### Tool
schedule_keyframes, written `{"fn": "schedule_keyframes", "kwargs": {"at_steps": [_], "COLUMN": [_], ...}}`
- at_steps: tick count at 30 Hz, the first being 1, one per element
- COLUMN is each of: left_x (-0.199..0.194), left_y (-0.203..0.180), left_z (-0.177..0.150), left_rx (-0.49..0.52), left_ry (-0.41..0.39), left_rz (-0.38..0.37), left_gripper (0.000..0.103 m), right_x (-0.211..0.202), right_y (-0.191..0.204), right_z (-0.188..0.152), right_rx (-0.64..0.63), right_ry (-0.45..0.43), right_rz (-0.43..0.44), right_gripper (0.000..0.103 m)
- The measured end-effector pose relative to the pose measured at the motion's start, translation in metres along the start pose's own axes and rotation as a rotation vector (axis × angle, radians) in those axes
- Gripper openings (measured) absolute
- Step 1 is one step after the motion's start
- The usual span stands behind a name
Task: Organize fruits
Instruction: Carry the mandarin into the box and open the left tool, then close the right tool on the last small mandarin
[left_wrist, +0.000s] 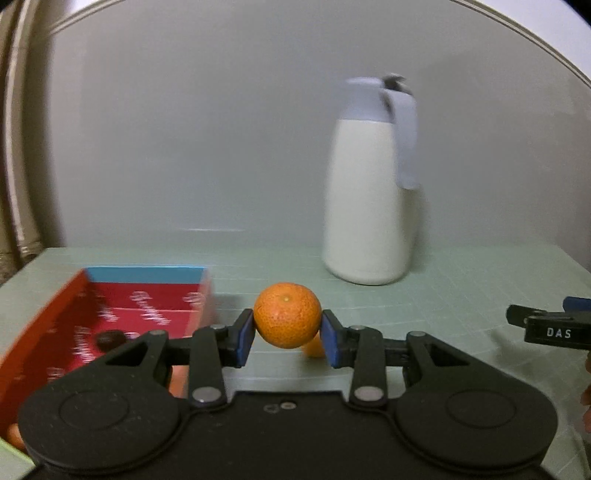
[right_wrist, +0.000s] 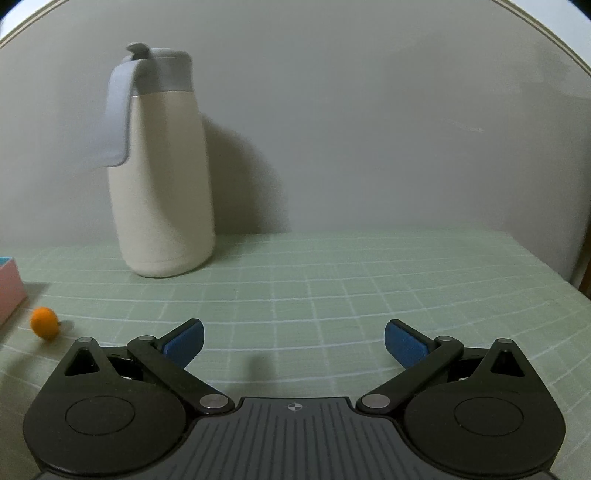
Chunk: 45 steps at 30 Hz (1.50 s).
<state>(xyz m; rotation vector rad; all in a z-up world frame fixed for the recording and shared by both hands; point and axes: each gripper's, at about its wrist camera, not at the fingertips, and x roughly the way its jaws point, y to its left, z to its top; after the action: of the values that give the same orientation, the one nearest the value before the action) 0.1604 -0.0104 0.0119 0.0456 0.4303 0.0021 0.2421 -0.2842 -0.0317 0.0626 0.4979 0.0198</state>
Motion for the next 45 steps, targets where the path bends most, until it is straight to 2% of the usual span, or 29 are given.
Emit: {"fn": "schedule_keyframes", "kwargs": {"at_steps": [12, 14, 16, 18, 22, 35, 45], "left_x": [-0.025, -0.028, -0.036, -0.048, -0.062, -0.07, -0.072], "left_y": [0.086, 0.097, 0.105, 0.108, 0.116, 0.13, 0.151], "left_z": [-0.017, -0.022, -0.026, -0.028, -0.035, -0.04, -0.042], "left_rx": [-0.069, -0.083, -0.102, -0.104, -0.123, -0.13, -0.156], "left_ry": [0.024, 0.035, 0.021, -0.009, -0.018, -0.044, -0.039], "left_rz": [0.182, 0.206, 0.234, 0.257, 0.265, 0.305, 0.35], "left_gripper": [0.03, 0.039, 0.071, 0.08, 0.088, 0.093, 0.094], "right_x": [-0.011, -0.012, -0.014, -0.017, -0.021, -0.027, -0.025], "right_y": [0.071, 0.083, 0.092, 0.097, 0.104, 0.099, 0.125], "right_z": [0.0, -0.002, -0.003, -0.003, -0.005, -0.009, -0.01], "right_rx": [-0.039, -0.055, -0.066, -0.07, -0.079, -0.087, -0.146], "right_ry": [-0.025, -0.029, -0.035, -0.042, -0.051, -0.036, -0.049], "right_rz": [0.116, 0.135, 0.152, 0.166, 0.181, 0.194, 0.243], "right_gripper": [0.103, 0.103, 0.103, 0.103, 0.103, 0.103, 0.103]}}
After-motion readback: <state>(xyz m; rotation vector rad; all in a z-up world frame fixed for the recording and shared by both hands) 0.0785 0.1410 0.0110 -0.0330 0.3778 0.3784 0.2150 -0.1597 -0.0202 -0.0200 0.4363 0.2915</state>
